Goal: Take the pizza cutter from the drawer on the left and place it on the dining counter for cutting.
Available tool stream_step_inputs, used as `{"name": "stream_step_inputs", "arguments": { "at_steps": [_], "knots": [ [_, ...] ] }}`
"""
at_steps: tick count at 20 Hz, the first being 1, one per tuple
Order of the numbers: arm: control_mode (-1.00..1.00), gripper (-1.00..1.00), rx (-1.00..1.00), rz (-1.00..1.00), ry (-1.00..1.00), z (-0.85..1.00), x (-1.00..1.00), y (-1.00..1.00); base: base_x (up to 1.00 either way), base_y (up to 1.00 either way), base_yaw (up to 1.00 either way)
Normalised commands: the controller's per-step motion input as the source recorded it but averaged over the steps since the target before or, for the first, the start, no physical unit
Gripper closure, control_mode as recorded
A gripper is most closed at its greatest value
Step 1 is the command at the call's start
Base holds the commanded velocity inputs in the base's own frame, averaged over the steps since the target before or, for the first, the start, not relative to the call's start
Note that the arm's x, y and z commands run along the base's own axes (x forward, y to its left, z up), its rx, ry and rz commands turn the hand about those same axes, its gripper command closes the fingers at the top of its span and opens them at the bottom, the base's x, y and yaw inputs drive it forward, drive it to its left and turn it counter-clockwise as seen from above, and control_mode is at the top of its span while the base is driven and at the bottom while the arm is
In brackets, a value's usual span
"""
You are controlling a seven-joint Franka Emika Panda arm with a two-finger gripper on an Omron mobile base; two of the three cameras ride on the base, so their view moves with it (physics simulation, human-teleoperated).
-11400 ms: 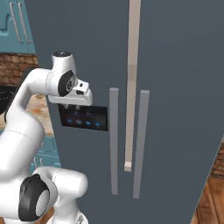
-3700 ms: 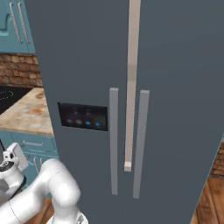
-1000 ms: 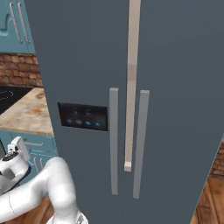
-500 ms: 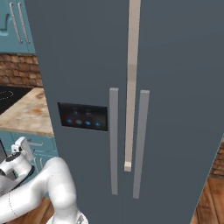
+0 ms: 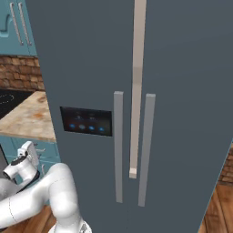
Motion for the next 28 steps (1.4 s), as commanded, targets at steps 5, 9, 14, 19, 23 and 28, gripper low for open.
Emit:
{"name": "stream_step_inputs", "arguments": {
  "at_steps": [5, 9, 14, 19, 23, 28],
  "knots": [
    [-1.00, -1.00, 0.00, 0.00, -0.08, -0.70, 0.12, -0.04, 0.00, 0.00, 0.00],
    [-1.00, -1.00, 0.00, 0.00, -0.06, -0.50, 0.04, -0.01, 0.00, 0.00, 0.00],
    [-1.00, -1.00, 0.00, 0.00, 0.00, 0.00, 0.00, 0.00, 0.00, 0.00, 0.00],
    [-1.00, 1.00, 0.00, 0.00, 0.00, 0.00, 0.00, 0.00, 0.00, 0.00, 0.00],
    [-1.00, 1.00, 0.00, 0.00, 0.00, 0.00, 0.00, 0.00, 0.00, 0.00, 0.00],
    [-1.00, 1.00, 0.00, 0.00, 0.00, 0.00, 0.00, 0.00, 0.00, 0.00, 0.00]
  ]
}}
